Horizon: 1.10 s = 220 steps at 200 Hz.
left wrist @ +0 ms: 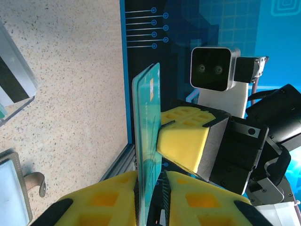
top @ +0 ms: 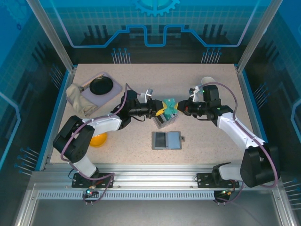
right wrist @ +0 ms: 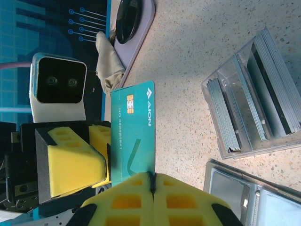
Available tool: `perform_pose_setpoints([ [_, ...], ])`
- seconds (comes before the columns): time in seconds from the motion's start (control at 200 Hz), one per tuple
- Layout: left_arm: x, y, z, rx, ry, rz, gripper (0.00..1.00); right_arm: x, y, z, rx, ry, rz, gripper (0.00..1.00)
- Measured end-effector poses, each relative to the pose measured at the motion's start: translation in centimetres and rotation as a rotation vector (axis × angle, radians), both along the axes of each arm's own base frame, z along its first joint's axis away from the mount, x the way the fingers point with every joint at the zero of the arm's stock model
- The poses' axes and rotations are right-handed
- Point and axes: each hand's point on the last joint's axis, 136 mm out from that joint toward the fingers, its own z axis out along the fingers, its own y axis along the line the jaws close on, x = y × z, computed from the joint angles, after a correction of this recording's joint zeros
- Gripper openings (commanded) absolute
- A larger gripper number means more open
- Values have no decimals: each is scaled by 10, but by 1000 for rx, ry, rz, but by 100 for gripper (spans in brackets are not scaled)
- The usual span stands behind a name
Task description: Put the credit cards into the card holder
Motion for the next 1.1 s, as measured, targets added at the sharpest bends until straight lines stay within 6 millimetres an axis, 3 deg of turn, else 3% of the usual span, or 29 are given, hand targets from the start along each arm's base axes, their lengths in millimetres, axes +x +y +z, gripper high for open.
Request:
perform_pose_setpoints([
  [0.765, 6, 5, -1, -17, 11, 12, 17, 5, -8, -5, -27, 8, -40, 0],
  [0.94, 8, 8, -1, -19, 6, 20, 12, 8, -14, -10, -48, 20, -69, 0],
  [1.1, 8, 12, -10, -5, 28, 32, 0, 8, -15, -11, -52, 23, -73, 0],
])
